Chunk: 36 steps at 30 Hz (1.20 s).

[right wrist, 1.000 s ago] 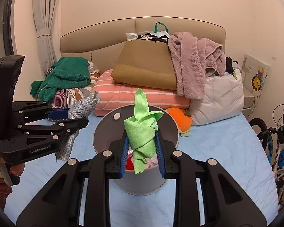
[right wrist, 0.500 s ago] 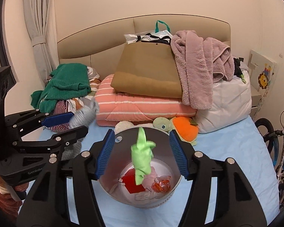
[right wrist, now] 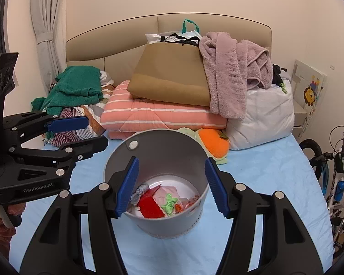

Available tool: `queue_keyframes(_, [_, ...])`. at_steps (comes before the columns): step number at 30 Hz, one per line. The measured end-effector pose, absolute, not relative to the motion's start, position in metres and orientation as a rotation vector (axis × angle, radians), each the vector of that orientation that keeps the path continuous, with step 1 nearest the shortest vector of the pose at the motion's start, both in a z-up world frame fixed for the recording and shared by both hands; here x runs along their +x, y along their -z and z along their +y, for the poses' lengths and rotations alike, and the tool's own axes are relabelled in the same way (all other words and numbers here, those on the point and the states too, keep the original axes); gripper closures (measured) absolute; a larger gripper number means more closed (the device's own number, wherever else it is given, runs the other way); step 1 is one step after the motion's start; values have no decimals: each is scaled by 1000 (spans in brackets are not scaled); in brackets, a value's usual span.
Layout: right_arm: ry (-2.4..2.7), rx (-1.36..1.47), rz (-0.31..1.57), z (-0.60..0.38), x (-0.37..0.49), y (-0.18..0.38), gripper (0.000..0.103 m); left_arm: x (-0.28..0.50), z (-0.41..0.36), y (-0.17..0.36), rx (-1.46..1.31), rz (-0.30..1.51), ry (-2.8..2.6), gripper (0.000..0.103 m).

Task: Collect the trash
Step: 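Carry the sock and green cloth to the grey bin and release both inside, then move both open tools back over the bed toward the leaflet and plastic wrap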

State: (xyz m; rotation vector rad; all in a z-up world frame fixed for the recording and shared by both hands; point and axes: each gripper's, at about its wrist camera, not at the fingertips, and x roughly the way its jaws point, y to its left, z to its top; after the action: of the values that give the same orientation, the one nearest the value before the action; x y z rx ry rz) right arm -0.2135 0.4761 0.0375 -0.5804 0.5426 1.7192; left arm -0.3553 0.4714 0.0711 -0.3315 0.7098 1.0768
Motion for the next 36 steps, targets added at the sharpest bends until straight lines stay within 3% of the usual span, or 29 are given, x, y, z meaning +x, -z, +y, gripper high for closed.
queue_keyframes(11, [-1565,-529,549,396,-158,-16,45,-288,418,-46,-271,738,-937,51])
queue_keyframes(15, [-1475,-490,552,360,-127,-8,45,-254,389,-38,-227,733,-874,37])
queue_keyframes(20, [-1343,-418,557,305,-81,1,45,-203,349,-22,-181,742,-775,34])
queue_keyframes(36, [-821,-247,603,72,69,53,32,-21,196,45,-122,802,-362,28])
